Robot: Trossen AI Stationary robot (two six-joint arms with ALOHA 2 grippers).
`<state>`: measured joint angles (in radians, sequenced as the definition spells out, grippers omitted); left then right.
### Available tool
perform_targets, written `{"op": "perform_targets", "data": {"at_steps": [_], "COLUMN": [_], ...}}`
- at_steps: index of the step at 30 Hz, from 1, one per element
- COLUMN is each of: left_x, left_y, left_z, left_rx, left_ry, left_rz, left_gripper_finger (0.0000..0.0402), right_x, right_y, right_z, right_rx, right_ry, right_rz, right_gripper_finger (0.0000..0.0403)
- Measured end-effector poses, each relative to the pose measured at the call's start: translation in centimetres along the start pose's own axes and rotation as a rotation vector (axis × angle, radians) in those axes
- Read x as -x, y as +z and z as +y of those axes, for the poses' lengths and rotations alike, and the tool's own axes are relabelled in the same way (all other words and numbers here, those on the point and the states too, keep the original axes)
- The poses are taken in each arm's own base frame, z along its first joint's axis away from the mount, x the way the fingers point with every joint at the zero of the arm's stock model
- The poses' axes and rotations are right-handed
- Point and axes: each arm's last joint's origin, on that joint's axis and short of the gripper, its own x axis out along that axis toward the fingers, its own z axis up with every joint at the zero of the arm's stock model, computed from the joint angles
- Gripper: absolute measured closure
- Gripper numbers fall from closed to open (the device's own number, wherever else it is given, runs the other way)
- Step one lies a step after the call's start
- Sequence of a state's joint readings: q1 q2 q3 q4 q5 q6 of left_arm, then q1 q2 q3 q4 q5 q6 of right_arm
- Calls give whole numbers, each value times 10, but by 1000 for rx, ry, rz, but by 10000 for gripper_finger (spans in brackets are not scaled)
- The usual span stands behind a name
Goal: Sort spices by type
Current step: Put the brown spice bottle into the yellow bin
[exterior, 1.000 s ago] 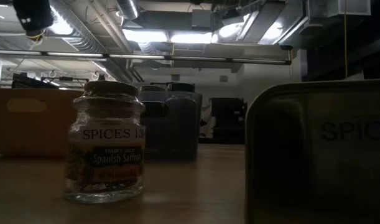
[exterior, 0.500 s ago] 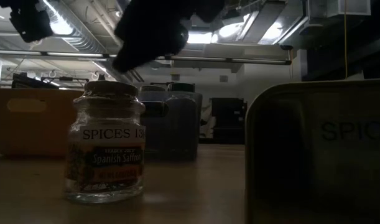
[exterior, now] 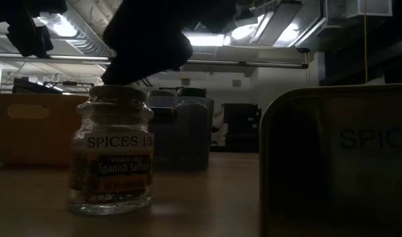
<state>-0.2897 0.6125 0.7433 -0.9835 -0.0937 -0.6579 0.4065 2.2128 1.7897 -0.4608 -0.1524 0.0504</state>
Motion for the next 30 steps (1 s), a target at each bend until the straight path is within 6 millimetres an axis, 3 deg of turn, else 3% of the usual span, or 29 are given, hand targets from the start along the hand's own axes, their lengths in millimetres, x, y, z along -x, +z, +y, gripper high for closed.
{"op": "perform_targets", "data": {"at_steps": [13,18,24,30], "left_x": [0,0,0,0], "left_y": [1,1,1,1], "left_z": [0,0,0,0], "left_rx": [-2,-2,-2,-2], "left_ry": [-4,-5,-5,-5], "left_rz": [-6,-7,-7,-7], "left_gripper_finger": [221,221,221,221], "right_x": [-39,-41,-41,-39], "right_y": [-18,-19,-18,-15], "right_z": [-6,-7,-7,-7], "right_rx": [-4,-4,-3,-1], "right_ry": [23,23,23,23], "right_rz": [41,47,39,31], "right_gripper_finger": [155,158,208,208]}}
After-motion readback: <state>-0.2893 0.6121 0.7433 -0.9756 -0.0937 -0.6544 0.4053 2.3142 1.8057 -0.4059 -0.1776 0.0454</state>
